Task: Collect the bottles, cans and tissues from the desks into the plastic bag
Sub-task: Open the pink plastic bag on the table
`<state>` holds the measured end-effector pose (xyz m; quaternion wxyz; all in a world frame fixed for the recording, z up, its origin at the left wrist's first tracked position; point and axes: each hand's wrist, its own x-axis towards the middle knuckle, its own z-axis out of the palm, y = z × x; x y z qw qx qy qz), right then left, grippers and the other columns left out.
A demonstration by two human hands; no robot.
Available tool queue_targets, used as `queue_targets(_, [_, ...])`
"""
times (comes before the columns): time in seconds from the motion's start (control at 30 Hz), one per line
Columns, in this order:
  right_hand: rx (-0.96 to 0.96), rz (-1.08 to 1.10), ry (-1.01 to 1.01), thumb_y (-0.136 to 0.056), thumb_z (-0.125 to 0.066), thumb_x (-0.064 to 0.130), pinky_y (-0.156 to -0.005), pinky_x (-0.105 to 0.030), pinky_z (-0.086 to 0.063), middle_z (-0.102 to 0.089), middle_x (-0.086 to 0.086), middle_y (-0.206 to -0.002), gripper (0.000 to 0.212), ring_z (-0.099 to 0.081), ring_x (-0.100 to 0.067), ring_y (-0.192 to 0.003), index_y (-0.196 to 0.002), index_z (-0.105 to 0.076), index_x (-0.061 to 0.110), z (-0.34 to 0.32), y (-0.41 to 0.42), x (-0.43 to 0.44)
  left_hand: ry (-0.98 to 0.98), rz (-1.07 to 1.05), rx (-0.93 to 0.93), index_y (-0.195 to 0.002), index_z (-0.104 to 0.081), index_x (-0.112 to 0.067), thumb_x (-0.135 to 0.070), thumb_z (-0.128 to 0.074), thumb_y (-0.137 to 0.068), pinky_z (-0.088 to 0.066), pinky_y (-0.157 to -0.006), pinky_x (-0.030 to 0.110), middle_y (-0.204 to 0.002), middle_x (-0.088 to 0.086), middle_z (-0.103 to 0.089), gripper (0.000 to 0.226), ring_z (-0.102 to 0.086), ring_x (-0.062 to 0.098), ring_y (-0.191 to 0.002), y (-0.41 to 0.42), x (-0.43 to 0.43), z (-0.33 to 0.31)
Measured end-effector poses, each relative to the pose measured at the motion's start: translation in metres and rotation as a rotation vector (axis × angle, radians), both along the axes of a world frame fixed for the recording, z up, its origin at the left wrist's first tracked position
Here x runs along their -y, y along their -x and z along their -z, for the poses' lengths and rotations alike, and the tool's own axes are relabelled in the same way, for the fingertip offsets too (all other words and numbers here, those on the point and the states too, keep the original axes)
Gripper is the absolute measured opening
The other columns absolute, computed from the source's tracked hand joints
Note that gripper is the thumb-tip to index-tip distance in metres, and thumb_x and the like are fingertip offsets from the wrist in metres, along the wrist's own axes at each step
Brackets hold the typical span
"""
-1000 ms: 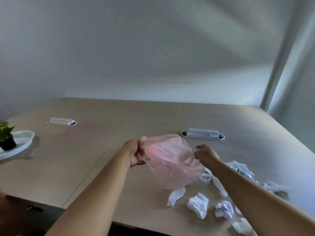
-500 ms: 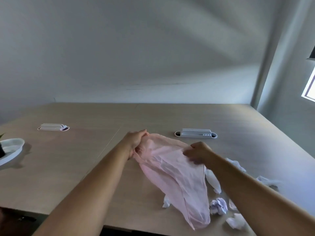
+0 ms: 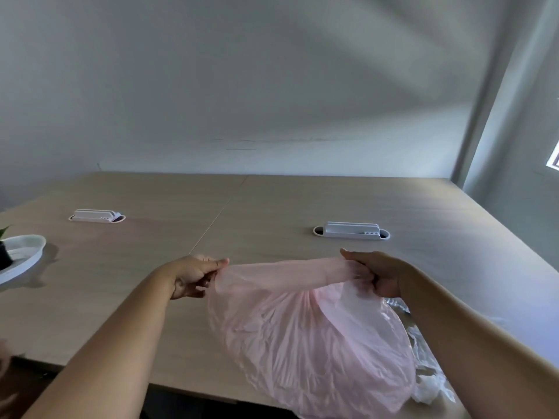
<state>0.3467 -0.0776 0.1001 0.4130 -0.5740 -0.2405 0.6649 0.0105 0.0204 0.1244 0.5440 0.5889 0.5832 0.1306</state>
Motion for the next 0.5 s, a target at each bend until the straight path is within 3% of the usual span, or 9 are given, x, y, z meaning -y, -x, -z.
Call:
queue_targets(0.1, [-0.035, 0.002, -0.053, -0.094, -0.052, 0.034, -0.036, -0.015, -0.019, -0.027, 0.006, -0.037, 0.051, -0.026, -0.007, -0.029, -0.049, -0.034, 0.019, -0.009, 0.014, -0.011, -0.403, -0.054, -0.179, -0.081, -0.058, -0.021, -0.032, -0.071, -0.083, -0.042, -0.064, 0.027, -0.081, 0.001, -0.058, 0.017, -0.05, 0.014, -0.066, -0.005, 0.0, 0.0])
queue_targets(0.17, [-0.037, 0.0, -0.089, -0.095, -0.05, 0.036, -0.034, -0.012, -0.02, -0.027, 0.006, -0.037, 0.05, -0.025, -0.006, -0.029, -0.05, -0.035, 0.019, -0.02, 0.026, -0.021, -0.744, -0.108, 0.028, -0.081, -0.055, -0.024, -0.044, -0.074, -0.069, -0.045, -0.069, 0.027, -0.082, -0.001, -0.059, 0.03, -0.052, 0.015, -0.072, -0.028, 0.018, -0.005])
queue_targets(0.23, [-0.002, -0.014, -0.11, -0.094, -0.052, 0.038, -0.031, -0.013, -0.023, -0.032, 0.007, -0.036, 0.05, -0.026, -0.006, -0.028, -0.05, -0.043, 0.018, -0.028, 0.035, -0.031, -1.001, 0.145, -0.007, -0.09, -0.055, -0.025, -0.06, -0.07, -0.058, -0.044, -0.07, 0.023, -0.088, -0.007, -0.058, 0.05, -0.053, 0.01, -0.077, -0.063, 0.051, -0.004])
queue_targets(0.3, [0.009, -0.045, -0.11, -0.093, -0.053, 0.041, -0.03, -0.014, -0.025, -0.038, 0.007, -0.035, 0.05, -0.028, -0.007, -0.027, -0.05, -0.051, 0.018, -0.036, 0.04, -0.041, -1.253, 0.342, -0.28, -0.106, -0.051, -0.023, -0.071, -0.063, -0.055, -0.047, -0.069, 0.03, -0.099, -0.007, -0.059, 0.072, -0.058, 0.013, -0.084, -0.094, 0.073, 0.02])
queue_targets(0.33, [0.005, -0.07, -0.108, -0.093, -0.052, 0.043, -0.03, -0.015, -0.027, -0.041, 0.007, -0.036, 0.049, -0.03, -0.007, -0.028, -0.052, -0.055, 0.017, -0.041, 0.041, -0.043, -1.307, 0.357, -0.378, -0.11, -0.046, -0.021, -0.069, -0.064, -0.056, -0.048, -0.064, 0.033, -0.101, -0.005, -0.06, 0.075, -0.061, 0.016, -0.084, -0.105, 0.077, 0.034])
queue_targets(0.4, [0.066, -0.13, -0.127, -0.091, -0.055, 0.044, -0.035, -0.017, -0.031, -0.046, 0.007, -0.039, 0.042, -0.035, -0.007, -0.031, -0.062, -0.059, 0.015, -0.05, 0.041, -0.042, -1.235, 0.292, -0.504, -0.119, -0.039, -0.019, -0.048, -0.069, -0.071, -0.048, -0.066, 0.035, -0.108, -0.001, -0.059, 0.064, -0.063, 0.022, -0.09, -0.121, 0.077, 0.045])
queue_targets(0.43, [0.18, -0.162, -0.163, -0.089, -0.059, 0.042, -0.04, -0.018, -0.033, -0.048, 0.005, -0.043, 0.036, -0.039, -0.008, -0.035, -0.068, -0.061, 0.013, -0.055, 0.04, -0.039, -1.212, 0.246, -0.572, -0.125, -0.036, -0.018, -0.032, -0.064, -0.081, -0.046, -0.071, 0.034, -0.115, 0.0, -0.058, 0.054, -0.061, 0.023, -0.097, -0.127, 0.074, 0.044])
queue_targets(0.5, [0.587, -0.245, -0.303, -0.08, -0.073, 0.032, -0.054, -0.022, -0.04, -0.055, -0.001, -0.065, 0.026, -0.05, -0.012, -0.056, -0.087, -0.064, 0.009, -0.063, 0.04, -0.032, -1.173, 0.22, -0.656, -0.129, -0.035, -0.015, -0.009, -0.05, -0.087, -0.043, -0.073, 0.034, -0.12, 0.004, -0.057, 0.046, -0.06, 0.026, -0.101, -0.134, 0.066, 0.036])
